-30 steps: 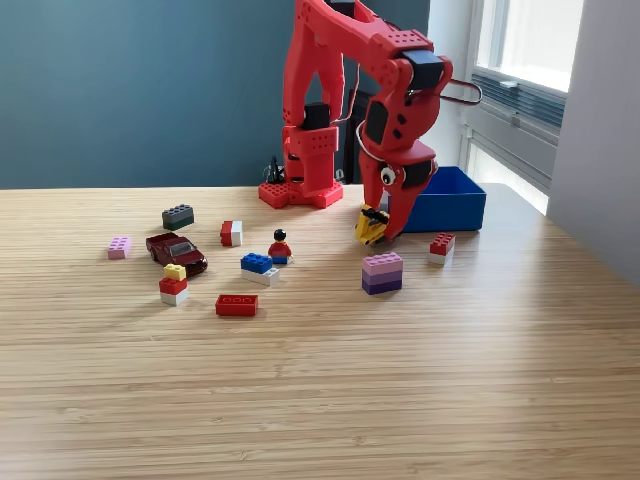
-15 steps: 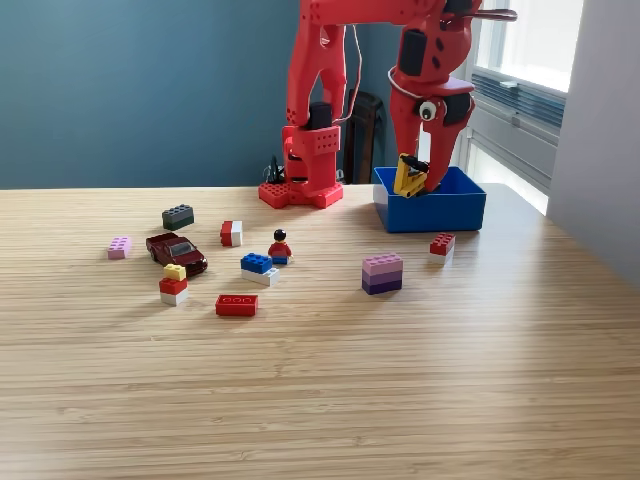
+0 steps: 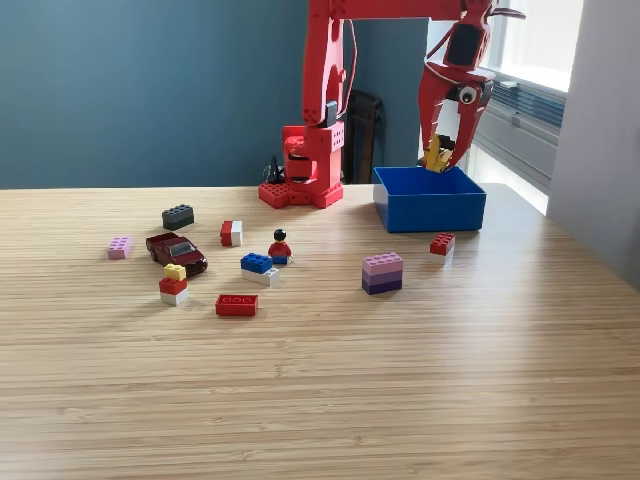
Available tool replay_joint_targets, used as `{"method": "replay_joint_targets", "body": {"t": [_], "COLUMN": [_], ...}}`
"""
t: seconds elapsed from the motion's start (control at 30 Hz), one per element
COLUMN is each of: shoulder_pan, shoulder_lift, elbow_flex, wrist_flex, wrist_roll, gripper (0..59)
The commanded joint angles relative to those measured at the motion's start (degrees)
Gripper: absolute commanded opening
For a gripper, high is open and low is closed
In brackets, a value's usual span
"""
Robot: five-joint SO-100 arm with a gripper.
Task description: Grasp a lego block and put it in the bin.
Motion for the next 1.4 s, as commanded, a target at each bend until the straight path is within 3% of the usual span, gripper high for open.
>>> {"method": "replay_joint_targets", "body": {"t": [0.03, 0.3, 0.37, 0.43, 0.63, 0.87, 1.1, 1.4], "shoulder_pan": [-4.04, -4.83, -4.83, -4.75, -4.57, -0.44, 16.35, 37.62], "shoulder_lift": [5.01, 5.01, 5.01, 5.01, 5.01, 5.71, 5.8, 5.36], "elbow_flex": [0.09, 1.23, 1.23, 1.23, 1.05, -0.62, -2.37, -4.39], "wrist_flex": [1.41, 1.32, 1.32, 1.23, 1.14, 1.05, -2.81, -3.96], "wrist_roll": [-0.53, -1.67, -1.85, -1.93, -2.02, -1.93, -1.58, -8.26], "gripper": [0.1, 1.4, 15.0, 22.3, 27.6, 26.3, 20.5, 20.6]}}
